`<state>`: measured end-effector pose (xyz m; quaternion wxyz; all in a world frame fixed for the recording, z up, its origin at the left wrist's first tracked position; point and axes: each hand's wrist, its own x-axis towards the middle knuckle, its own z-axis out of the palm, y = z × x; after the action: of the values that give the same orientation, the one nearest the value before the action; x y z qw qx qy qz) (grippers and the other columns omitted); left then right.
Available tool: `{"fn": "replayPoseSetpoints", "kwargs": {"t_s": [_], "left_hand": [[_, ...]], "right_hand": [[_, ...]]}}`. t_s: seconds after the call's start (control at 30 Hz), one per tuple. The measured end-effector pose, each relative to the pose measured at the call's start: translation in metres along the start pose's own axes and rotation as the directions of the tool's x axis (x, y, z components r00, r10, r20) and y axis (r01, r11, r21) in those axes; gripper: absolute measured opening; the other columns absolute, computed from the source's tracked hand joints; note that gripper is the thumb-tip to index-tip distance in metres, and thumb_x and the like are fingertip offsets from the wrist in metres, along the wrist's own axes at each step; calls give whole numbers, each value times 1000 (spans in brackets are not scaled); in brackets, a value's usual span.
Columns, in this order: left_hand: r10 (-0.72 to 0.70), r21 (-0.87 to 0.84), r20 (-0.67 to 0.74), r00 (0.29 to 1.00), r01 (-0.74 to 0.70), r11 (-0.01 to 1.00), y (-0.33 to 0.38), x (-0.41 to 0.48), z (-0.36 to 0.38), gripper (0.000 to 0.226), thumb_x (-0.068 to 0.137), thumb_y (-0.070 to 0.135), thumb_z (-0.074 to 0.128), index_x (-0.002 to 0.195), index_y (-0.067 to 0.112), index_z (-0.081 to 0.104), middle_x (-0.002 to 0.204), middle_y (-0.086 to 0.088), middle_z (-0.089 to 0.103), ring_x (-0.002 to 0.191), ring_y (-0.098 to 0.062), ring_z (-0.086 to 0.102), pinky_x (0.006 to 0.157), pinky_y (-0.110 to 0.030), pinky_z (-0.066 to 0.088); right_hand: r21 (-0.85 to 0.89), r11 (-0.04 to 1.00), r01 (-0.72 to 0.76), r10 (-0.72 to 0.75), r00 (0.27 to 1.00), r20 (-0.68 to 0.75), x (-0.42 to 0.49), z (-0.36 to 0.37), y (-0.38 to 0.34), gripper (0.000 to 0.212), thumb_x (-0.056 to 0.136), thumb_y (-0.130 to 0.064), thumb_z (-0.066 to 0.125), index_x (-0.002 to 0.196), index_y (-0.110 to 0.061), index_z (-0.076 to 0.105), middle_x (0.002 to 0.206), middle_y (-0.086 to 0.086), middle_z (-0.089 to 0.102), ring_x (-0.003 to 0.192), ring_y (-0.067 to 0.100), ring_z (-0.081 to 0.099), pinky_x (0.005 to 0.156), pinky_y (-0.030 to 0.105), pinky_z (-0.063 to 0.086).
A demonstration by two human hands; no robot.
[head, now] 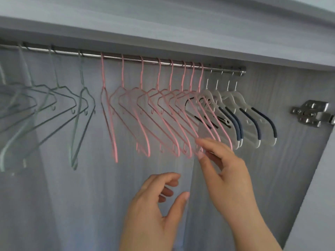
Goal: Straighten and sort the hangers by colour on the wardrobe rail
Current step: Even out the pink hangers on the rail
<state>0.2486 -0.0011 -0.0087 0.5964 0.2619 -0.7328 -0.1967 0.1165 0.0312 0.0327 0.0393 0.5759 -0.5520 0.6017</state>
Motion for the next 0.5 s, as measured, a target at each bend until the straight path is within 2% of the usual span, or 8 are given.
{"fn": "replayPoseSetpoints", "kwargs": {"t_s": [0.1, 0.2, 0.27, 0.3, 0.37, 0.4, 0.5], "left_hand": [[31, 98, -191, 981, -12, 995, 4, 11, -11, 23, 73, 38, 57, 95, 41, 58, 91, 19, 58, 78, 4, 55, 64, -1, 39], [63, 236, -402, 913, 37, 971, 0, 29, -35, 23, 80, 20, 61, 101, 30, 60, 93, 11, 55, 83, 2, 52, 70, -2, 39], [43, 254, -443, 895, 79, 964, 1, 40, -46, 24, 84, 10, 62, 101, 26, 60, 94, 6, 57, 83, 1, 52, 70, -3, 40], [23, 238, -434, 901, 90, 967, 3, 44, -48, 26, 84, 7, 61, 100, 27, 60, 93, 6, 59, 82, -1, 54, 70, -3, 41], [-4, 204, -370, 929, 86, 975, 11, 48, -48, 25, 84, 7, 59, 97, 27, 60, 91, 9, 64, 79, -3, 57, 68, -5, 44], [-14, 191, -331, 944, 81, 978, 16, 49, -47, 24, 84, 8, 59, 96, 28, 60, 89, 11, 65, 79, -3, 58, 67, -5, 45], [-56, 168, -224, 973, 96, 981, 23, 53, -36, 22, 84, 12, 60, 98, 29, 62, 87, 16, 65, 80, 0, 59, 68, -6, 46]], "right_hand": [[24, 993, 111, -113, 985, 128, 13, 14, -13, 31, 85, -20, 49, 110, -30, 63, 114, -25, 57, 113, -7, 51, 98, 9, 38], [14, 972, 236, -233, 946, 226, 24, 28, -35, 36, 85, -21, 46, 117, -18, 62, 120, -12, 59, 117, -2, 47, 101, 9, 34], [-41, 954, 295, -273, 920, 281, 36, 36, -46, 35, 90, -12, 46, 123, -12, 57, 129, 0, 55, 116, 1, 43, 96, 2, 26], [-101, 945, 310, -268, 915, 303, 42, 39, -49, 37, 91, -9, 45, 127, -10, 52, 136, 5, 50, 120, 5, 40, 97, 5, 24], [-267, 928, 261, -176, 936, 304, 58, 41, -46, 44, 91, -6, 41, 135, -9, 41, 145, 9, 36, 132, 20, 33, 104, 21, 25], [-341, 917, 207, -103, 949, 297, 66, 40, -43, 46, 90, -5, 40, 136, -9, 38, 145, 12, 36, 131, 27, 34, 103, 27, 29], [-498, 865, 63, 136, 926, 353, 83, 41, -33, 39, 91, -6, 40, 130, -4, 40, 129, 19, 50, 116, 34, 48, 82, 30, 40]]}}
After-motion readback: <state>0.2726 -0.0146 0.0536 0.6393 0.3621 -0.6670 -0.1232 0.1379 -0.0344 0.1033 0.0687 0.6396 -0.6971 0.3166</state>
